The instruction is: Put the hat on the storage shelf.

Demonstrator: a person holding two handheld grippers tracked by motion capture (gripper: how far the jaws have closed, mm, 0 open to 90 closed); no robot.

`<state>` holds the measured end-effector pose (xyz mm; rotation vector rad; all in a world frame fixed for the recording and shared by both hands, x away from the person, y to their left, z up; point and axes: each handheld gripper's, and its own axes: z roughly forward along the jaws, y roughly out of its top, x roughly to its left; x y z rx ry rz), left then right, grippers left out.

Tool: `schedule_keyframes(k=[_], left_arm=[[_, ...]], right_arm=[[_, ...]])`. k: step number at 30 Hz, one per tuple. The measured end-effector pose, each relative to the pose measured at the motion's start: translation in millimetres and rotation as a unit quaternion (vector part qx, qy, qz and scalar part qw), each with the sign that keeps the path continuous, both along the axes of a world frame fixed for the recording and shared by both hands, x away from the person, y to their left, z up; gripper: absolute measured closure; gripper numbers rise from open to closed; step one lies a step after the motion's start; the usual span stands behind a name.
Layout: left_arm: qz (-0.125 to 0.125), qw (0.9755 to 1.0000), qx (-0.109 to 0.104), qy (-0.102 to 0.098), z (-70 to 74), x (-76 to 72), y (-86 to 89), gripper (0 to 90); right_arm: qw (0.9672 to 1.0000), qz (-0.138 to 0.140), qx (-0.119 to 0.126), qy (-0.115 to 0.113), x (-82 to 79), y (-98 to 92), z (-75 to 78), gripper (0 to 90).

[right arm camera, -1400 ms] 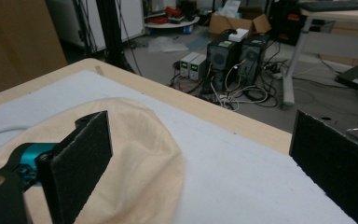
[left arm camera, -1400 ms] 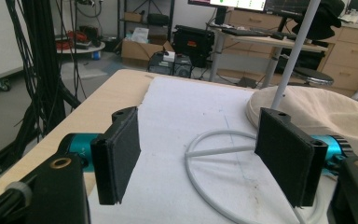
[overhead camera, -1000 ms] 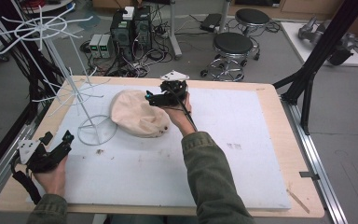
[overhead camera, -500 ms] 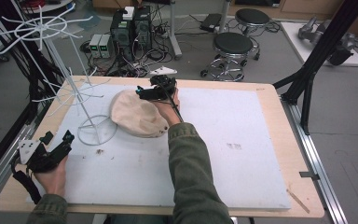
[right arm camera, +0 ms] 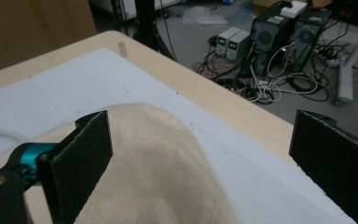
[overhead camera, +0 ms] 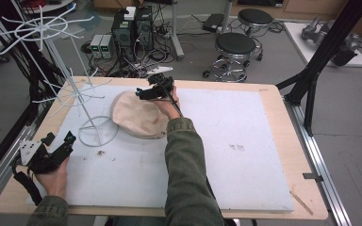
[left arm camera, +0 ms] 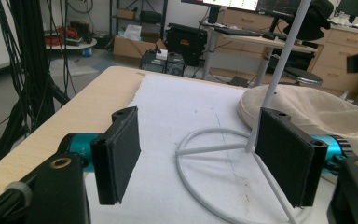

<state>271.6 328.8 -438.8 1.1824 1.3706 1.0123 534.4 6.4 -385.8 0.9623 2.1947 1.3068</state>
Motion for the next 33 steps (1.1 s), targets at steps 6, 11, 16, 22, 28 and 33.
schedule_keyframes(k=[6,11,16,22,28,33], left_arm=[[-0.001,1.0,-0.002,0.0,-0.1,-0.2,-0.5,30.7],[-0.001,1.0,-0.005,0.002,-0.9,-0.2,0.1,30.7],[-0.002,1.0,-0.005,0.004,-1.1,-0.2,-0.5,30.7],[-0.004,1.0,-0.005,0.005,-1.4,0.5,-2.4,30.7],[-0.004,1.0,-0.005,0.004,-1.4,0.6,-2.3,30.7],[-0.002,1.0,-0.008,0.003,-1.3,0.5,-2.2,30.7]], right_arm=[[0.9994,0.006,-0.026,0.023,5.3,6.2,-17.9,4.9],[0.9984,0.004,-0.051,0.026,10.8,11.2,-35.6,4.9],[0.9968,0.004,-0.064,0.047,16.1,10.3,-48.0,5.0],[0.9965,0.0,-0.068,0.05,17.7,12.6,-53.1,5.0],[0.9943,0.009,-0.086,0.062,22.2,17.8,-55.3,5.0],[0.9919,0.014,-0.113,0.056,22.4,24.2,-59.1,5.8]])
